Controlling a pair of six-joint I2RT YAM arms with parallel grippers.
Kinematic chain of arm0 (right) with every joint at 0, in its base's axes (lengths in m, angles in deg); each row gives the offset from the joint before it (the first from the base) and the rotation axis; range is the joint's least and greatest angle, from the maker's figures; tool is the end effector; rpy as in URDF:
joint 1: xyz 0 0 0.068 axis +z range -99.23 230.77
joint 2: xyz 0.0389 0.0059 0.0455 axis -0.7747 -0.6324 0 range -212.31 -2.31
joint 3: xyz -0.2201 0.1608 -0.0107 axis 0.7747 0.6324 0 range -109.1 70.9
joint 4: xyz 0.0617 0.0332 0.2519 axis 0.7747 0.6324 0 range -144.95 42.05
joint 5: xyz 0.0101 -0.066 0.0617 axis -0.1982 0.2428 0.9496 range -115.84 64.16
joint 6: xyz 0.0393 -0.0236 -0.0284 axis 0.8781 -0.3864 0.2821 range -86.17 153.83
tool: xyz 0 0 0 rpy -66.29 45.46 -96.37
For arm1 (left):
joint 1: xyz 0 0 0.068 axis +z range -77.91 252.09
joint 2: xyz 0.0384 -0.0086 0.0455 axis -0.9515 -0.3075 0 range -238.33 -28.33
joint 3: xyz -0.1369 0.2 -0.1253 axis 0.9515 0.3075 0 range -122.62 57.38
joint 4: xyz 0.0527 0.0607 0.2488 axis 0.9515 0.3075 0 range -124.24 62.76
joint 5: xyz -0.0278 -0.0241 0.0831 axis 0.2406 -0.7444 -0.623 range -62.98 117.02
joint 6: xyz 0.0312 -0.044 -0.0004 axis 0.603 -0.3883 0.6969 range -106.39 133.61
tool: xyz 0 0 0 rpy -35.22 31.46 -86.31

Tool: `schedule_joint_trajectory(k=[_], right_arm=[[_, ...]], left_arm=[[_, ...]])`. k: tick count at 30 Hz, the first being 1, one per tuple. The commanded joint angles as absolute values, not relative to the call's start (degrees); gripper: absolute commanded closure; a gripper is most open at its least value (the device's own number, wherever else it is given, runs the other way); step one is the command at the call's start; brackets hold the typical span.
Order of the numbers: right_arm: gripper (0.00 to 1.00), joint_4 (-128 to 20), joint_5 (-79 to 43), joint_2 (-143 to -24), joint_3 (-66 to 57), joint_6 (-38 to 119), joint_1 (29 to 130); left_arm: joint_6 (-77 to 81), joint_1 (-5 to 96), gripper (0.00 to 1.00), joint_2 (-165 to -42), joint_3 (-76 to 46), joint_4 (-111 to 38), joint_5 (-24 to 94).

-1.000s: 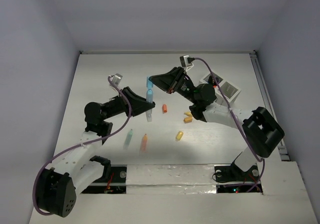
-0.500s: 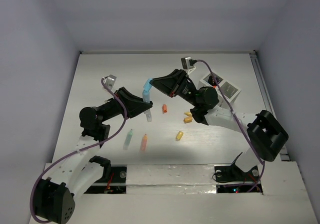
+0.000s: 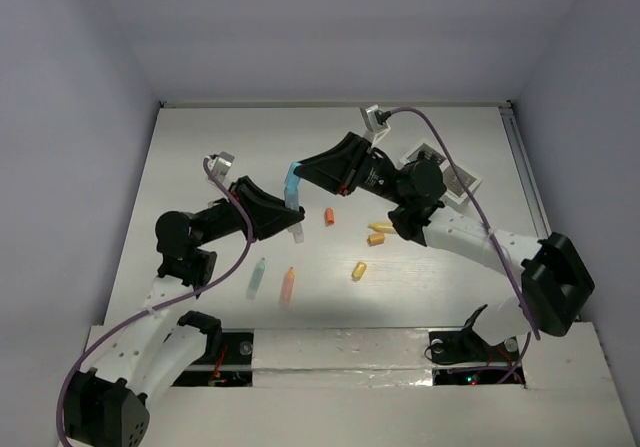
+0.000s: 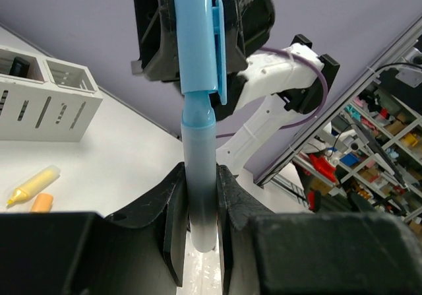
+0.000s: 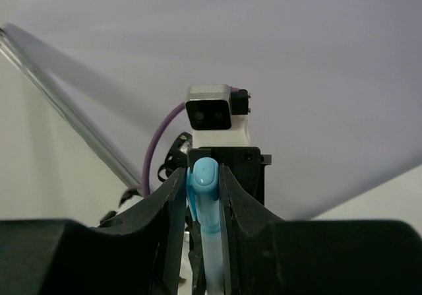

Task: Sort the stationery into containers
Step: Close the pen cap on the pen.

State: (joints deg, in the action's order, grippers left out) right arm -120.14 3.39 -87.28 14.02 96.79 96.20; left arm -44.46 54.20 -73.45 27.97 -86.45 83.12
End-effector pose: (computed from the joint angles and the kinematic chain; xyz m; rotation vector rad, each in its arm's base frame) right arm 0.2157 0.2436 0.3775 -0.3959 1.1561 1.9297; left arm 0.1443 -0.0776 0.3479 0.6263 1.2560 -1.5825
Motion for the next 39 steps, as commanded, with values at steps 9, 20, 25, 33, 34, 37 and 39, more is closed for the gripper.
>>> schedule_joint_trajectory(k=[9, 20, 25, 33, 34, 37, 39], right_arm=[[1.00, -79.40, 22.66, -81.93, 2.79, 75.76, 98.06], [1.00, -83.50, 35.42, -85.98, 0.85, 77.68, 98.06], [1.00, -80.72, 33.76, -85.28, 4.01, 76.03, 98.06], [1.00, -73.50, 26.82, -83.26, 10.78, 70.93, 98.06], [1.00, -73.67, 26.28, -83.09, 11.57, 70.66, 98.06], [1.00, -75.68, 25.67, -83.52, 15.43, 71.01, 99.72], [1.00, -76.65, 24.62, -83.87, 18.07, 71.19, 100.77]], left_arm=[[-39.04, 54.51, 1.00, -70.17, 26.62, -79.77, 82.83], [-44.31, 54.51, 1.00, -67.44, 29.52, -88.20, 84.24], [-44.49, 54.51, 1.00, -66.91, 27.94, -87.77, 83.80], [-43.00, 54.51, 1.00, -69.20, 23.64, -85.22, 83.54], [-43.08, 54.51, 1.00, -69.46, 23.37, -85.39, 83.53], [-42.91, 54.51, 1.00, -70.86, 21.96, -85.57, 83.36], [-42.56, 54.51, 1.00, -71.39, 21.00, -85.57, 83.18]])
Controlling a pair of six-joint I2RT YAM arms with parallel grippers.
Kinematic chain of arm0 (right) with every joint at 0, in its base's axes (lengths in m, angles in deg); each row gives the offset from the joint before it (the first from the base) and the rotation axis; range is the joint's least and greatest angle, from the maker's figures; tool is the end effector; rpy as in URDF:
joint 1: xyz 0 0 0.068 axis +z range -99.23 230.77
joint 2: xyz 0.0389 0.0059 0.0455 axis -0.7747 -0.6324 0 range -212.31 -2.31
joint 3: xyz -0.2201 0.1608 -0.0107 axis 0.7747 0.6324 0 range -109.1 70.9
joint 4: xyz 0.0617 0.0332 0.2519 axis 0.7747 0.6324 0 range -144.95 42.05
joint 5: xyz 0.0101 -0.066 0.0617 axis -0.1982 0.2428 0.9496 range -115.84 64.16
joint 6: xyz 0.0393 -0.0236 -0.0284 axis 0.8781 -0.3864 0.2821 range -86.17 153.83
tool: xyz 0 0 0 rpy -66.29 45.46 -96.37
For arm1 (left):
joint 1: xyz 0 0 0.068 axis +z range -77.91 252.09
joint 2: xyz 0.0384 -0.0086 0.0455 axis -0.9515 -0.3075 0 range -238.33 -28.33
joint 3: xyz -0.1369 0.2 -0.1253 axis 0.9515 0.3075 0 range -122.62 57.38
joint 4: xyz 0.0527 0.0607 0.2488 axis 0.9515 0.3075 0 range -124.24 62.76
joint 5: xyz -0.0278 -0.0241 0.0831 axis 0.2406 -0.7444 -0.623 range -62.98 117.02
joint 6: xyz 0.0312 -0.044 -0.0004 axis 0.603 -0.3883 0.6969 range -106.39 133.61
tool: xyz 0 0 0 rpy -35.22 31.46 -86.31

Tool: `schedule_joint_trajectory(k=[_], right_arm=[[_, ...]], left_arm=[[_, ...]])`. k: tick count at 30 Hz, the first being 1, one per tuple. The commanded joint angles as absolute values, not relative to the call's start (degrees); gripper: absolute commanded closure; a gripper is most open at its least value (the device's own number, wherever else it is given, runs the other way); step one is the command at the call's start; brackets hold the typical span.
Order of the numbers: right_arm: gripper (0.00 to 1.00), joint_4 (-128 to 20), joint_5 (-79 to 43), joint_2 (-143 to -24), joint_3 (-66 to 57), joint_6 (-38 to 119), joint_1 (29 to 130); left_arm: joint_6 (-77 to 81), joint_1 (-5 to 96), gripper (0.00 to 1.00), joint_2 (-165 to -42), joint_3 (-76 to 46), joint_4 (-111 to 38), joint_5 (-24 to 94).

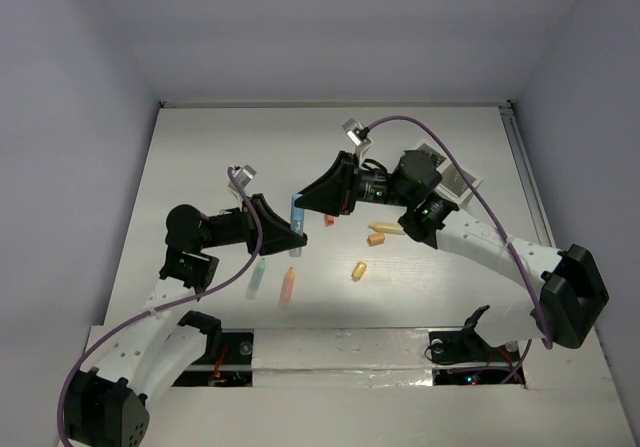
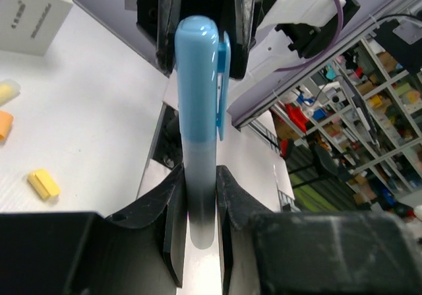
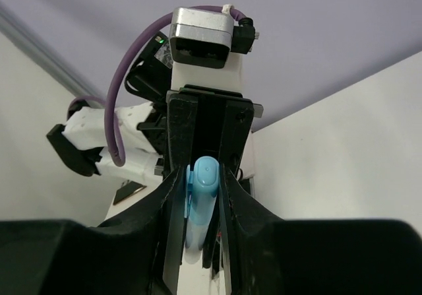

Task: Sort the stationery into containers
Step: Close the pen cap on the pen.

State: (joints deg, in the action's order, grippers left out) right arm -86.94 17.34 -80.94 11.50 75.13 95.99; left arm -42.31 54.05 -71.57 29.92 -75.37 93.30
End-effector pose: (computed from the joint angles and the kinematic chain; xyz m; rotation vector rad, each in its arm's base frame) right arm 0.2057 0.2417 0.3704 -0.7875 1.4616 1.7051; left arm 0.1416 -0.0803 0.3233 0.7415 1.4578 -1.6757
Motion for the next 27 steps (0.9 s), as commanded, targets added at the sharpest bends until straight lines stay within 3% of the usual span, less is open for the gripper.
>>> schedule_joint_trajectory(k=[1, 14, 20, 23, 24, 27], right_arm=[[1.00, -76.83, 24.26, -84.14, 18.69, 70.84, 102.35], [1.00, -85.36, 13.46, -82.21, 30.91, 73.38, 107.29], [1.00, -85.61, 0.10, -78.26, 30.47, 75.22, 104.92], [1.00, -91.14, -4.38, -76.76, 31.35, 79.70, 100.44], [1.00, -92.20, -6.66, -76.50, 31.61, 80.84, 99.13], [1.00, -95.64, -9.13, -75.71, 31.35, 84.45, 93.94]], left_arm=[[-42.38, 54.51, 1.00, -71.83, 20.65, -85.66, 83.10], [-41.68, 58.03, 1.00, -71.75, 18.88, -85.22, 82.13], [-37.38, 58.03, 1.00, -68.33, 21.69, -78.29, 80.99], [-30.80, 58.03, 0.83, -65.26, 21.78, -67.93, 80.11], [-28.86, 58.03, 0.71, -64.37, 21.78, -62.34, 79.15], [-21.92, 58.03, 0.53, -61.03, 21.87, -51.26, 76.69]])
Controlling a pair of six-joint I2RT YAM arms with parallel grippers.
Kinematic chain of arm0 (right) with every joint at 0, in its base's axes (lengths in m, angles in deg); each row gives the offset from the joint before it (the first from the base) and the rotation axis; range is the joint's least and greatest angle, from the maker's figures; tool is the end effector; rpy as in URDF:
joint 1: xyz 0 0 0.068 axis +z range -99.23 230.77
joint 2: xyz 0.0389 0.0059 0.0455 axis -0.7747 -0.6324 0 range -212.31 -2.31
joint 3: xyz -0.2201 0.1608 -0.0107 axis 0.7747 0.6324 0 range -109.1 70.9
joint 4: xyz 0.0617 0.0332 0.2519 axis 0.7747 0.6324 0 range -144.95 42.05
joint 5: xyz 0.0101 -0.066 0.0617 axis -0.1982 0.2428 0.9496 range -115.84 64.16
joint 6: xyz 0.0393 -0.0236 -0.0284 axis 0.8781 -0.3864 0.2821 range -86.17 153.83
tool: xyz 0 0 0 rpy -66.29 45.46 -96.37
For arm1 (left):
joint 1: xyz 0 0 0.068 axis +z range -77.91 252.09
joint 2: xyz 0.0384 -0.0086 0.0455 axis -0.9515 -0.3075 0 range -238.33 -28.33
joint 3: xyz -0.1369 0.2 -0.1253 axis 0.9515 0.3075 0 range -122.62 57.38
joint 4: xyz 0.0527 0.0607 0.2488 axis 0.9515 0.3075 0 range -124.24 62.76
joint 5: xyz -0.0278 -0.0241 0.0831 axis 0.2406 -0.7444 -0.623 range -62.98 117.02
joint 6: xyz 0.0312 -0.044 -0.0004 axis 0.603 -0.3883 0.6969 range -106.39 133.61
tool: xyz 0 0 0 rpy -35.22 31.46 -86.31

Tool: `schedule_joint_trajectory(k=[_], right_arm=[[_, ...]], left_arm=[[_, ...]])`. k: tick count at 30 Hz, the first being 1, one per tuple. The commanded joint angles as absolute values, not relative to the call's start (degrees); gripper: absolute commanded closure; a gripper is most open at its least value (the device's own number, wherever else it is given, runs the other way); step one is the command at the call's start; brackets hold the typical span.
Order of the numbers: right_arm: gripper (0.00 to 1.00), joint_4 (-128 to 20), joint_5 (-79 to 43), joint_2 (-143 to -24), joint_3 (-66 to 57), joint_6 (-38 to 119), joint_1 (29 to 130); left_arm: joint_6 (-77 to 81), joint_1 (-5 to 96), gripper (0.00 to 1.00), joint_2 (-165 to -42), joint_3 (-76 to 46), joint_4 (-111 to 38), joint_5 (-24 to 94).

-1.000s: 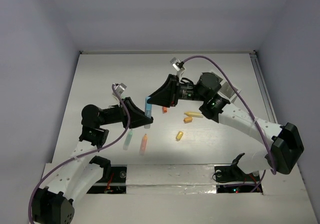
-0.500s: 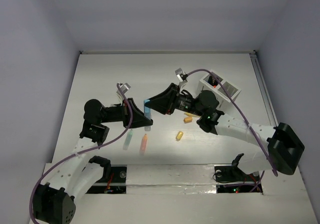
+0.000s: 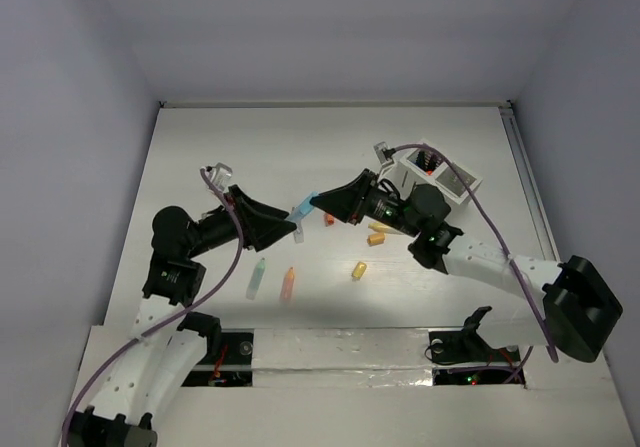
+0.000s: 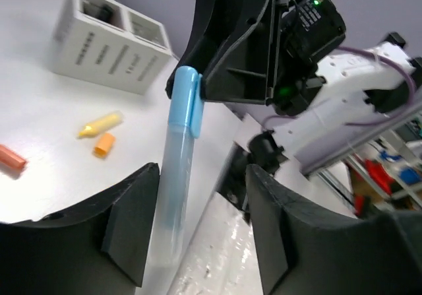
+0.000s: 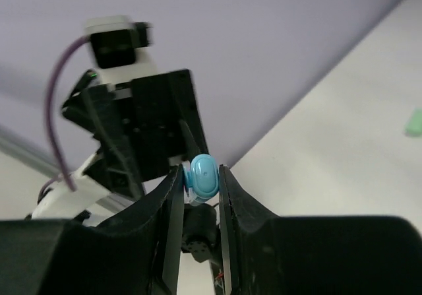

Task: Sort the stationery into containers
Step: Close the pen cap on the pen, then place the pen in the storage box.

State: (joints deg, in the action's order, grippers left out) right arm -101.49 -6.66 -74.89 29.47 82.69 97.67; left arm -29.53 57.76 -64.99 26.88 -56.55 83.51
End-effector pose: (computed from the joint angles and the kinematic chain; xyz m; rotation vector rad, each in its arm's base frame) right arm 0.1865 0.2163 0.3186 -0.3023 1.4821 1.6050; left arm 0.1362 -0.0654 0.3306 0.5726 1.4797 -1.4336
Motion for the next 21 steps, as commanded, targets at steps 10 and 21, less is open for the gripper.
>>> schedule_joint_trajectory(k=[10, 21], right_arm=[[1.00, -84.67, -20.29, -70.36, 24.76, 78.49, 77.59], [1.00, -57.16, -54.74, -58.83, 21.69, 57.57, 68.18]], left_arm=[[-6.70, 53.73, 0.11, -56.54, 18.45, -34.43, 65.88], [-2.30, 47.05, 0.01, -55.67, 20.03, -28.89, 52.52]])
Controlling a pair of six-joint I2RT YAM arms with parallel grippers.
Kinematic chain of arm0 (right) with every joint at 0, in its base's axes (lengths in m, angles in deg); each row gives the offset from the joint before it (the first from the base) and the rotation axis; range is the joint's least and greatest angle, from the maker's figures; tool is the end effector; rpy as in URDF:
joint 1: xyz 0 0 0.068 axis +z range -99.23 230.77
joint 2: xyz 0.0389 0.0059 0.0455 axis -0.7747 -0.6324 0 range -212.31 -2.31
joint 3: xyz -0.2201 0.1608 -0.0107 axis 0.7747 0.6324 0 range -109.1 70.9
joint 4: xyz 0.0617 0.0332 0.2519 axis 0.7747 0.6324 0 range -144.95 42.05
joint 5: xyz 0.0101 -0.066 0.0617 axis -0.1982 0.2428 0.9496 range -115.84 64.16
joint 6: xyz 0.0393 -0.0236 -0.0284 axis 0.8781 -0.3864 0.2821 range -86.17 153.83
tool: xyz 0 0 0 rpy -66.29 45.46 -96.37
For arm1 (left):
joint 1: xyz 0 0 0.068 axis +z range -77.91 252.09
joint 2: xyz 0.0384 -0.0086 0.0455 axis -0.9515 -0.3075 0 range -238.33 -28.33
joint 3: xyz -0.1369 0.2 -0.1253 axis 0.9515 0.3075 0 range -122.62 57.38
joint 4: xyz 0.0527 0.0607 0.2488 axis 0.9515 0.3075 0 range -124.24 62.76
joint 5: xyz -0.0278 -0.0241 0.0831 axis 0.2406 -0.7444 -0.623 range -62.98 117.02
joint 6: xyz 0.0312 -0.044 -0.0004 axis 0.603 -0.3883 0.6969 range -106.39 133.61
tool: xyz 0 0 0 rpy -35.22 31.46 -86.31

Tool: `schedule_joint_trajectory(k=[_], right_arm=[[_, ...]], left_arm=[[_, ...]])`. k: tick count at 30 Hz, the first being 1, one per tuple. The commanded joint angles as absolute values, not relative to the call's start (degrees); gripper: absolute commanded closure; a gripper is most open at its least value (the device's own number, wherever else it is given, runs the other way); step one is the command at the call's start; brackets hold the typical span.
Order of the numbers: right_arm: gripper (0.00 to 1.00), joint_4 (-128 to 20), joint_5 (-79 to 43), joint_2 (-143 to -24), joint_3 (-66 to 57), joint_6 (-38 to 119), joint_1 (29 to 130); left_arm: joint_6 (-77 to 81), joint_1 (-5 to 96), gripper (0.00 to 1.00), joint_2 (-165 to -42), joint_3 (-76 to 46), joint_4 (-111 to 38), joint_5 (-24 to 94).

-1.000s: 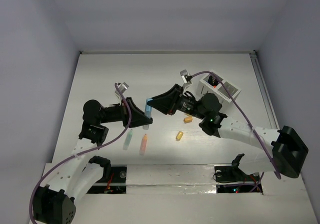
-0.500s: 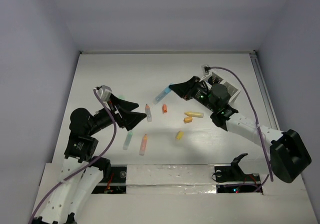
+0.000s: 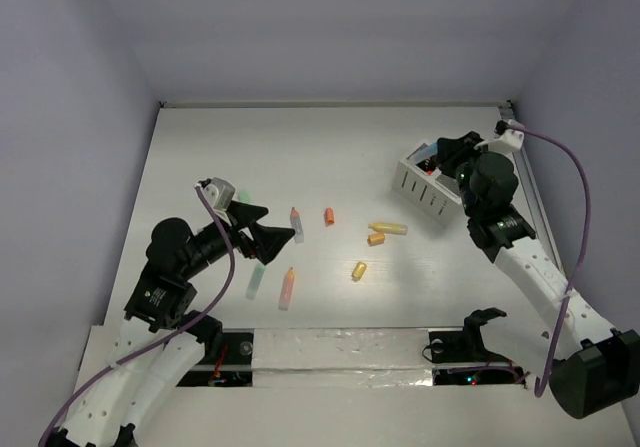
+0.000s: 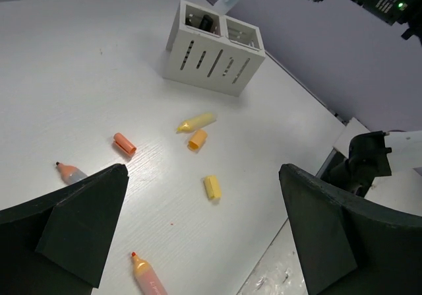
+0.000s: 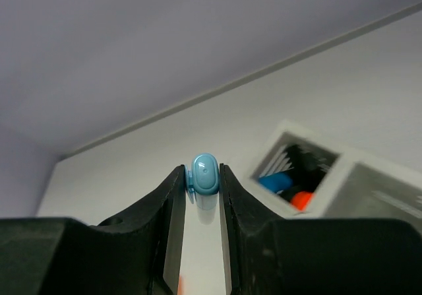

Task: Sort the stationery into containers
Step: Place the pen in the storage box.

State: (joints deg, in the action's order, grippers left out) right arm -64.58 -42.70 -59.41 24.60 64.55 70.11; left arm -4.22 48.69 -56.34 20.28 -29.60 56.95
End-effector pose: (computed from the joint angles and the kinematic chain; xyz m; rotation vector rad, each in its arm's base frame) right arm 0.2266 0.0685 0.3460 0.3877 1.5607 0.4461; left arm 0.1066 -0.0654 0.3436 0.5125 1.4966 -0.9584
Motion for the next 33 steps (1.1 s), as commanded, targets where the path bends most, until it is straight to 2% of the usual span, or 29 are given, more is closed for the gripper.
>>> schedule_joint_trajectory(k=[1, 7, 20, 22, 23, 26, 29, 33], right_arm=[[1.00, -55.67, -56.15, -59.09, 20.99, 56.61, 67.13], [1.00, -52.31, -59.59, -62.07, 19.92, 53.96, 63.35], [1.00, -52.22, -56.07, -69.72, 20.10, 54.40, 59.56], [0.90, -51.61, -56.95, -69.81, 19.75, 54.84, 59.56], [0.71, -51.52, -57.04, -69.64, 19.57, 54.58, 59.56], [0.38, -50.30, -55.73, -69.11, 18.00, 53.70, 59.56], [0.26, -49.50, -52.22, -67.97, 16.33, 52.47, 59.56], [0.21, -48.45, -41.60, -67.53, 14.66, 52.81, 59.56]], left_arm=[[-2.82, 47.04, 0.01, -55.05, 20.46, -28.88, 51.64], [-3.27, 44.23, 0.01, -53.82, 20.47, -27.91, 48.29], [-3.53, 43.00, 0.01, -53.91, 20.47, -27.30, 46.36], [-3.62, 43.00, 0.01, -54.17, 20.47, -27.21, 46.09], [-3.62, 43.00, 0.01, -54.34, 20.47, -27.21, 46.01], [-3.62, 43.00, 0.01, -54.52, 20.47, -27.12, 45.74], [-3.62, 43.00, 0.01, -54.78, 20.47, -27.21, 45.65], [-3.71, 43.00, 0.01, -54.70, 20.47, -27.12, 44.87]])
